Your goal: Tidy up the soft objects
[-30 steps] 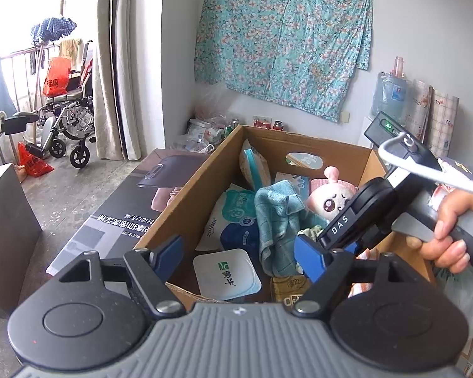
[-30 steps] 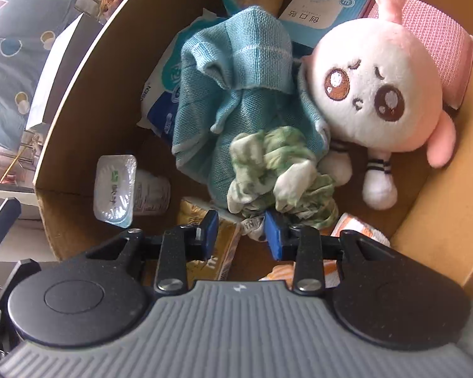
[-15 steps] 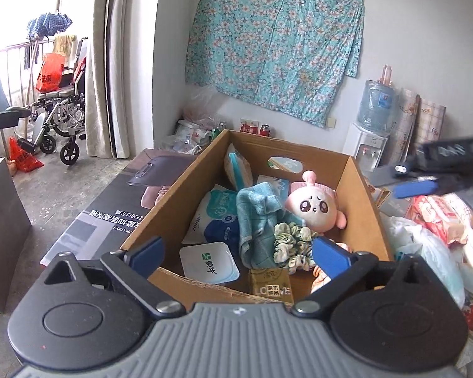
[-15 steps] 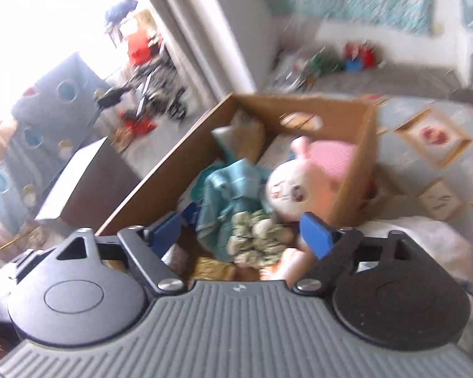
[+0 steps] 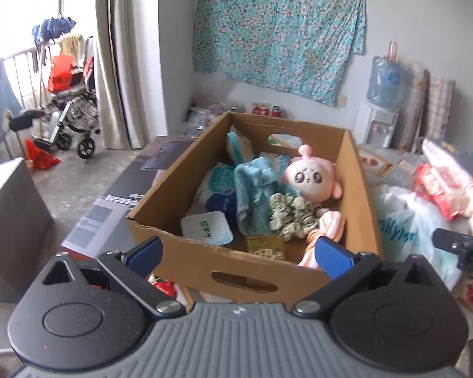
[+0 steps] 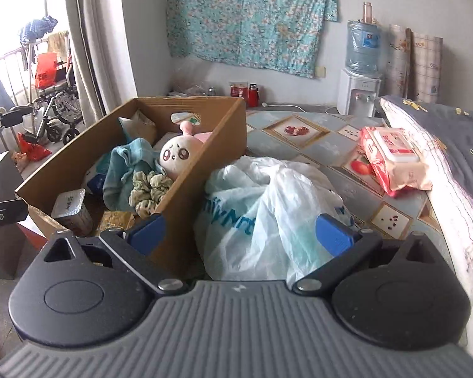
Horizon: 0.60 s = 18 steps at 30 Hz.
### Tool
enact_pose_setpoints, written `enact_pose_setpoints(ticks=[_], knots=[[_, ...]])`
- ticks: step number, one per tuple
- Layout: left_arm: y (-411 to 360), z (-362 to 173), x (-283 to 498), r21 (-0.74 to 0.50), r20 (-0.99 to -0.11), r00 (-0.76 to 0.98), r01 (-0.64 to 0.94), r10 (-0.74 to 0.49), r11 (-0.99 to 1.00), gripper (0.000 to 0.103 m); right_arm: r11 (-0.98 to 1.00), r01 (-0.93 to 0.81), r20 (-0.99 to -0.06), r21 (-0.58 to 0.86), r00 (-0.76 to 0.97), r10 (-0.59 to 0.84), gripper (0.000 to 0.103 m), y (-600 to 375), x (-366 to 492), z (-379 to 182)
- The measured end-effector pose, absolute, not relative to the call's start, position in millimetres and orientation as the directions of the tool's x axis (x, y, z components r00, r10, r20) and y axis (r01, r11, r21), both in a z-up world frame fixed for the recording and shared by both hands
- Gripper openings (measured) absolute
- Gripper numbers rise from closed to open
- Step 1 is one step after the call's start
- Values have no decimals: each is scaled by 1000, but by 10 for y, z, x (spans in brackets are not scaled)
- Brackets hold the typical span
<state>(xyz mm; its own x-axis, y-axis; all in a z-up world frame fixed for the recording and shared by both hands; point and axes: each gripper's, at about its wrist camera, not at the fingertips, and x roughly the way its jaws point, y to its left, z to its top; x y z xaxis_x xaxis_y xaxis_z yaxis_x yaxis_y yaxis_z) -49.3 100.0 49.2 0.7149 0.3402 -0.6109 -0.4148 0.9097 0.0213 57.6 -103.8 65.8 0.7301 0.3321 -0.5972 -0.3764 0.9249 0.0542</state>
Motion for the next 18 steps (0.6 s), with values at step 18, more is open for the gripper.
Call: enact_pose_setpoints(ticks=[18], knots=[[688, 333, -394, 47, -684, 677, -330, 271, 943, 103, 935, -352, -663, -51, 712, 232, 102, -815, 175, 618]])
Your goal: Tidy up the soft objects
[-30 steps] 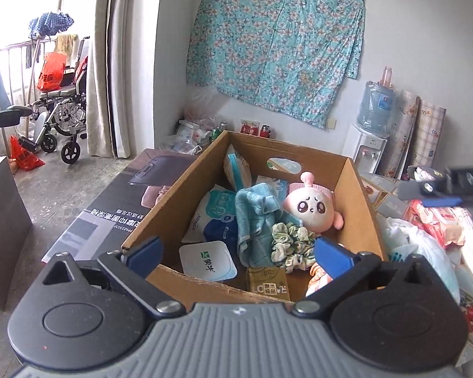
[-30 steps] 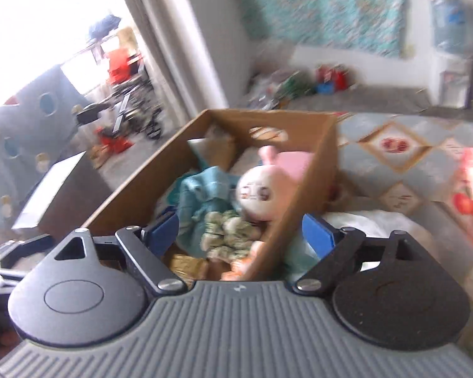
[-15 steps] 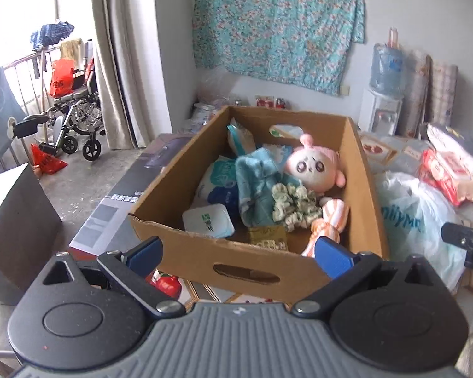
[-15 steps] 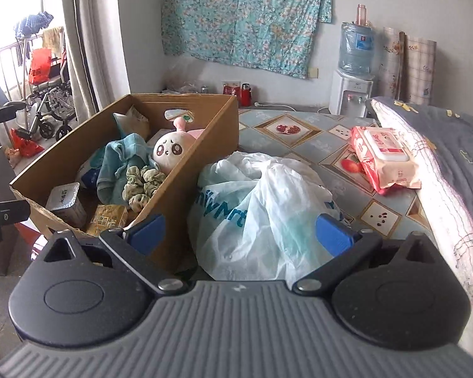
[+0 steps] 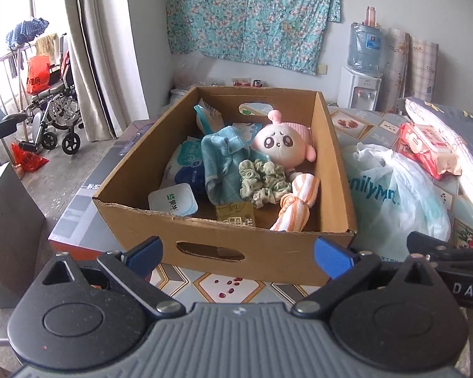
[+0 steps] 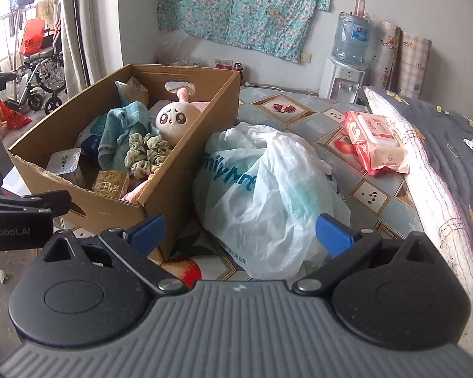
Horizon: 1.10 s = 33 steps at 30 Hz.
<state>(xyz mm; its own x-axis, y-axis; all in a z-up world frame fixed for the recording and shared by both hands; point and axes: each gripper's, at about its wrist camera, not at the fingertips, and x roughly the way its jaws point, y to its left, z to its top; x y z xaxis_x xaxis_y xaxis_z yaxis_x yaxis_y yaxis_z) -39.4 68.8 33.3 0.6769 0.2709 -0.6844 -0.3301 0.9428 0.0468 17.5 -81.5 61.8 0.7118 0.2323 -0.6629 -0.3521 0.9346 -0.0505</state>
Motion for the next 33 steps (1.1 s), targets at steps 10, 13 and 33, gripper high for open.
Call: enact_pose_setpoints(ticks=[10, 13, 33], knots=[[696, 226, -342, 35, -722, 646, -324, 248, 945, 103, 937, -344, -702, 57, 654, 283, 102, -836, 261, 551], [676, 208, -334, 52, -724, 639, -324, 260, 945, 103, 938, -342, -708, 56, 648, 279, 102, -835, 268, 520], [686, 164, -300, 72, -735, 623, -320, 267, 945, 101, 943, -333, -729, 24, 640, 244, 102, -795, 327, 441]])
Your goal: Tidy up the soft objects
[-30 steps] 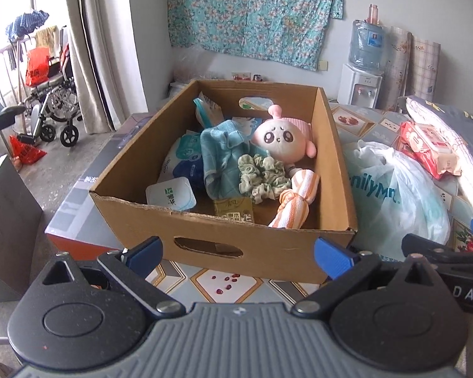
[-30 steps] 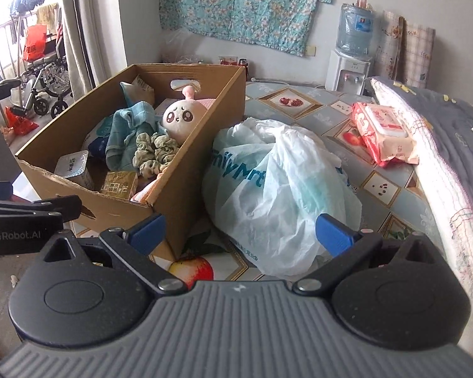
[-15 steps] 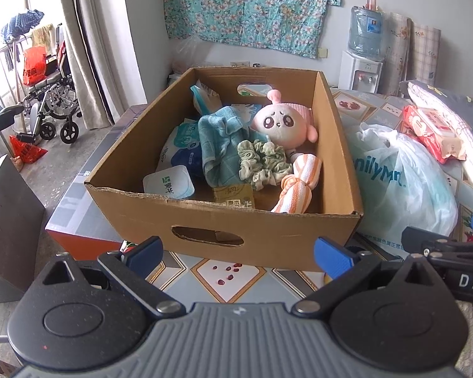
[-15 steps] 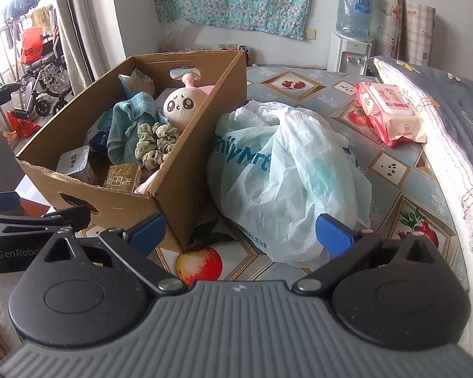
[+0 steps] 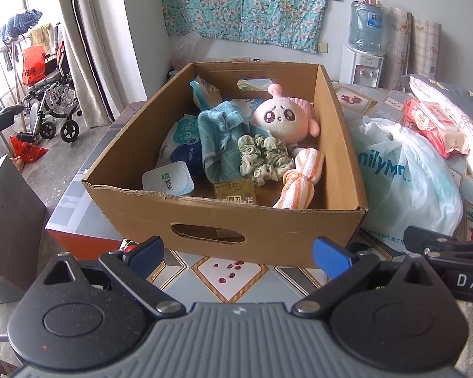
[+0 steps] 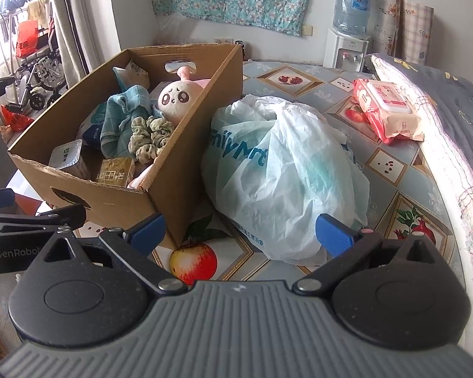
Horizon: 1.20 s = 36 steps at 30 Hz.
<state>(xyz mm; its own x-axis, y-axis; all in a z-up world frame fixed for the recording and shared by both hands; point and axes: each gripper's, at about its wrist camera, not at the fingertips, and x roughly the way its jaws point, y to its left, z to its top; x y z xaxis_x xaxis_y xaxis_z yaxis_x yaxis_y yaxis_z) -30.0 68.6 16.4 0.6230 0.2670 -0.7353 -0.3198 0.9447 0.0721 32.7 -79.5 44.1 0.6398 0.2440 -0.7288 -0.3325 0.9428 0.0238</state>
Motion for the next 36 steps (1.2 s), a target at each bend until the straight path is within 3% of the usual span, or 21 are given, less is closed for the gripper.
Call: enact_pose_setpoints(ticks=[36], knots=[[701, 113, -274, 57, -752, 609, -320, 251, 946, 99, 947, -319, -742, 29, 628, 234, 102, -786, 341, 405]])
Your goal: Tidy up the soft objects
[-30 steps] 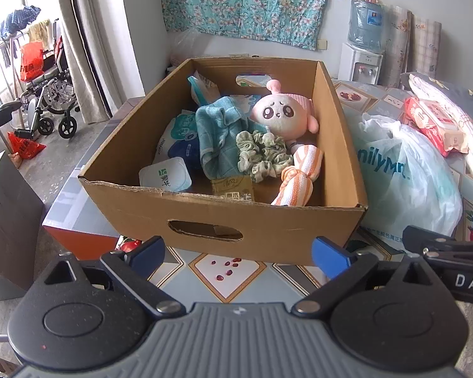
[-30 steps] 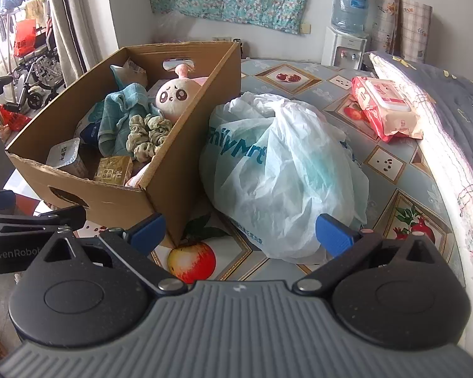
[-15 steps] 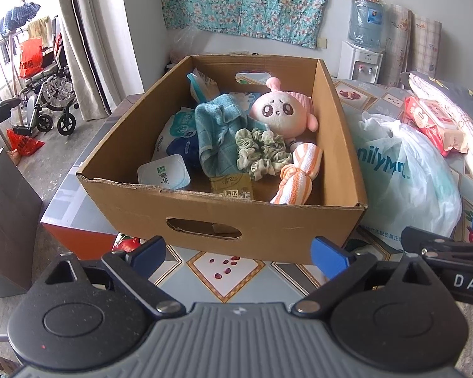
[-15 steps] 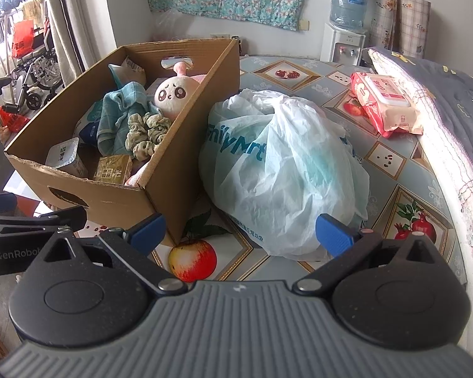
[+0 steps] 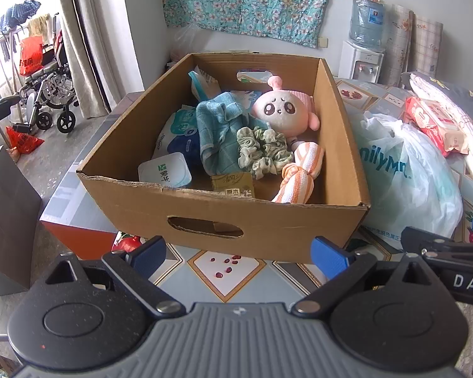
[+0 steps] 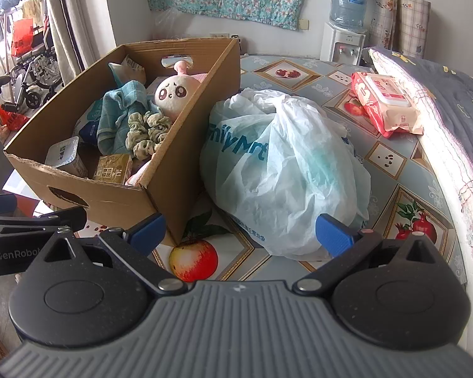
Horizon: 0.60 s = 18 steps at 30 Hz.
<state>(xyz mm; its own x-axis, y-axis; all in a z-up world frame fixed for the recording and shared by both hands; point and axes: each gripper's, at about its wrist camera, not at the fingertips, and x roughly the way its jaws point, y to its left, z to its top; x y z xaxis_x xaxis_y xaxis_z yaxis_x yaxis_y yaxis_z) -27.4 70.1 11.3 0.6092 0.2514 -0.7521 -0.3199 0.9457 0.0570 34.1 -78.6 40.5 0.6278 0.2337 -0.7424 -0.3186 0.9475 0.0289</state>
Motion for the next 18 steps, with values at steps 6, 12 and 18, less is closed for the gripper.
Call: enact_pose_setpoints(ticks=[6, 12, 18], knots=[[710, 111, -277, 55, -752, 610, -320, 250, 946, 99, 947, -319, -742, 28, 628, 234, 102, -785, 340, 405], [709, 108, -278, 55, -752, 609, -320, 250, 946, 99, 947, -319, -743, 28, 628, 233, 102, -782, 342, 405], [710, 110, -278, 54, -752, 609, -320, 250, 946, 99, 947, -320, -742, 28, 628, 234, 102, -778, 341, 405]])
